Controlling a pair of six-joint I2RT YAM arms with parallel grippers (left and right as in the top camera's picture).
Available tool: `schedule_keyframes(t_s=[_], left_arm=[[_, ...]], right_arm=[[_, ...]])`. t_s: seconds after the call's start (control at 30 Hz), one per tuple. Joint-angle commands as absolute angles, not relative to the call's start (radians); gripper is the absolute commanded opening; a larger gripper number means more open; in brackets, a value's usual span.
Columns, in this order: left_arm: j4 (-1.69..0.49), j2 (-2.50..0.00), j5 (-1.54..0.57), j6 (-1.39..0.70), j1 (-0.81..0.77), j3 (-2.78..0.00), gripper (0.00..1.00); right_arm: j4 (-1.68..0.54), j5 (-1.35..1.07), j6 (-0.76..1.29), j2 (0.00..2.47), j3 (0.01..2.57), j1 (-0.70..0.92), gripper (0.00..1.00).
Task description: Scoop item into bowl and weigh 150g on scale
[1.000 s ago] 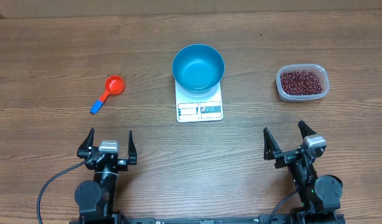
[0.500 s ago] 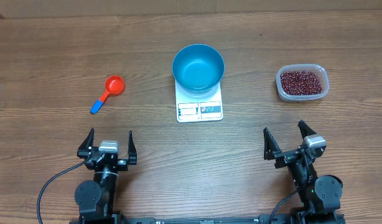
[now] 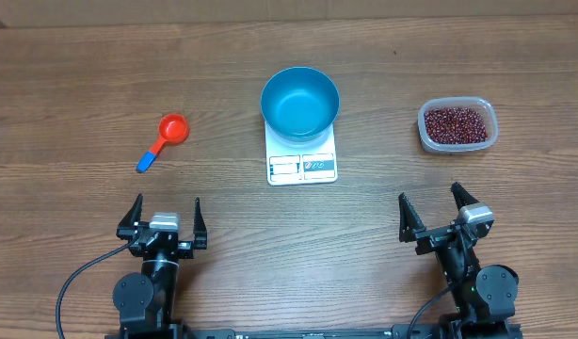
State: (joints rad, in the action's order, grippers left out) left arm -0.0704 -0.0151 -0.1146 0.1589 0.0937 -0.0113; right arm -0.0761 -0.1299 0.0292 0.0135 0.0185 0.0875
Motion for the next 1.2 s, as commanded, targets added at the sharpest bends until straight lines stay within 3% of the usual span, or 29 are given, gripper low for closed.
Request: schedule_keyframes(t_s=[0.0, 0.9, 1.17], left_arm=[[-0.07, -0.006, -0.101, 0.15, 0.103, -0.005, 1.0], [-0.057, -0.007, -0.109, 0.073, 0.103, -0.038, 1.0], [-0.086, -0.119, -0.109, 0.074, 0.103, -0.147, 1.0]], right_arm=[[-0.073, -0.124, 0.029, 0.003, 0.008, 0.095, 1.0], [-0.073, -0.124, 0.029, 0.003, 0.008, 0.095, 1.0], [-0.073, -0.124, 0.029, 0.003, 0.008, 0.095, 1.0]])
